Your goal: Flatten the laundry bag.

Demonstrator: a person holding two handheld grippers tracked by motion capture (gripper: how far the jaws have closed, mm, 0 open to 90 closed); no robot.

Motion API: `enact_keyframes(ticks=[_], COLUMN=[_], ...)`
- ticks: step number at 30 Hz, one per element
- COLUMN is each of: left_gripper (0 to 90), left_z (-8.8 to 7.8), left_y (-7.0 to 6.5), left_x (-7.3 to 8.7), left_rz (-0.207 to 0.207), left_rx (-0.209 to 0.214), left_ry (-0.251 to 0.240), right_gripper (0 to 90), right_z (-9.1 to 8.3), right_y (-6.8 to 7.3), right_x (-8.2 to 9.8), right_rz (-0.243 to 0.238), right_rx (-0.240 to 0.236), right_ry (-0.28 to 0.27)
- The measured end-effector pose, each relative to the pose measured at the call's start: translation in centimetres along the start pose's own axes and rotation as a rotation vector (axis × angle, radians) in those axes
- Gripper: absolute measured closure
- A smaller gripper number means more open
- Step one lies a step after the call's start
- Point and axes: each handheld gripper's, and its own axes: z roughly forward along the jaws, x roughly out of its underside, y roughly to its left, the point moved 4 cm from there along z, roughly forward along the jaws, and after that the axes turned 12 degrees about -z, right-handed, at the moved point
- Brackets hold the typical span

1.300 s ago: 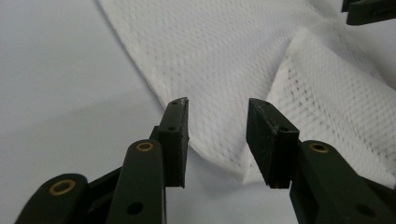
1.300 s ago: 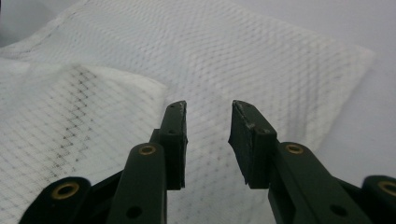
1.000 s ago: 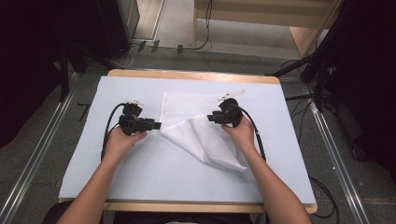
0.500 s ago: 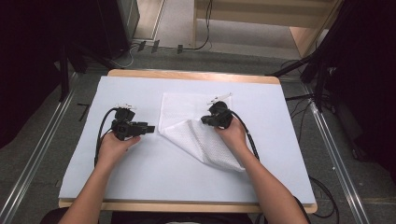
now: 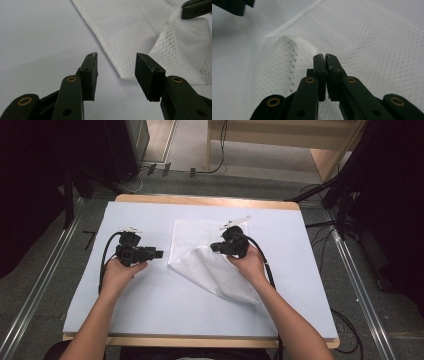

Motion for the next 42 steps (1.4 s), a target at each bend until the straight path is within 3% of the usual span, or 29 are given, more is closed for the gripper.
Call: enact_keyframes(ticks=[8,28,35,42], left_gripper=[52.5,51.2,50.7,50.5], left_z=[-0.3,0.7,1.2,1.5], left_y=[0.2,-0.7,-0.8,-1.2], left_x=[-0.4,-1.1,-1.0,0.1], left_rz=[0.007,0.051,0.061,0.065], left_rx=[-0.018,-0.013,-0.022,-0.027], left_ry=[-0.012,0.006,0.021,0.046], right_gripper=[89.1,85.0,73.3,68.8], right_z=[-2.1,-2.5,-3.2,-3.7], right_y=[3.7,12.6,13.3,11.0], right_x=[-1.5,-1.4,-1.5,-0.3], right_rz=[-0.073,-0.212,-0.247,-0.205], right_rx=[-0.048,-0.173,-0.173,-0.144], right_ry=[-0.051,-0.057,-0.096,-0.116])
